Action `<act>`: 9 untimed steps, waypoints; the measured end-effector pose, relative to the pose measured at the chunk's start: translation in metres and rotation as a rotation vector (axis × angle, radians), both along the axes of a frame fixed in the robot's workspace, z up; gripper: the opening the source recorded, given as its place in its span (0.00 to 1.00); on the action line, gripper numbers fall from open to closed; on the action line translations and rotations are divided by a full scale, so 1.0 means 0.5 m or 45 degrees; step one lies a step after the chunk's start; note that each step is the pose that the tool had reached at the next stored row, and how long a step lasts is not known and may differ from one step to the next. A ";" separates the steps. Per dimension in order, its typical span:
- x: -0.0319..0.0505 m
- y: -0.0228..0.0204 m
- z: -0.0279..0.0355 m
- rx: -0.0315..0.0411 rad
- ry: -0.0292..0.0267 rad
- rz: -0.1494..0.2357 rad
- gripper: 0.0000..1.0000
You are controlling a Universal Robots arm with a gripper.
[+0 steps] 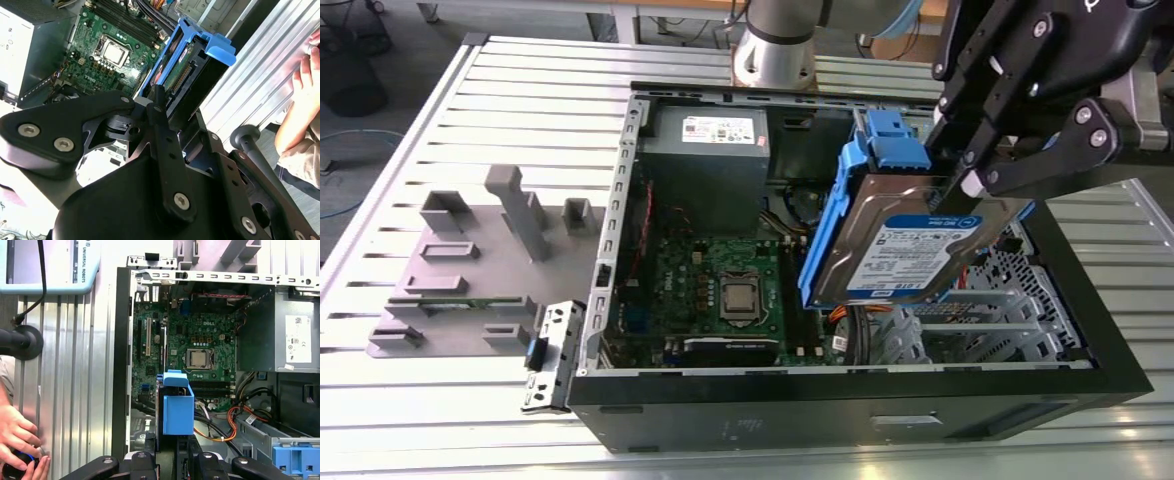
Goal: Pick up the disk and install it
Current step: 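Pick up the disk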
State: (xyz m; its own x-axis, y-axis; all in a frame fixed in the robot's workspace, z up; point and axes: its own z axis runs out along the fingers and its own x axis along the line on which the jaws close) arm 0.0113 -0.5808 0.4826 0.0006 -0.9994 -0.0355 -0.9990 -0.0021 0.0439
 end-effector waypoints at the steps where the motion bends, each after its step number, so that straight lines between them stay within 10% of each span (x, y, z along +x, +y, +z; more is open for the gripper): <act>1: 0.002 0.0000 0.000 0.0001 0.0000 0.000 0.35; 9: 0.032 0.0000 -0.001 -0.0001 0.0000 -0.001 0.35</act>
State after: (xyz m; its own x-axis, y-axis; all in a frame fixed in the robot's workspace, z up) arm 0.0275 -0.5808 0.4820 -0.0001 -0.9994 -0.0354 -0.9990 -0.0015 0.0440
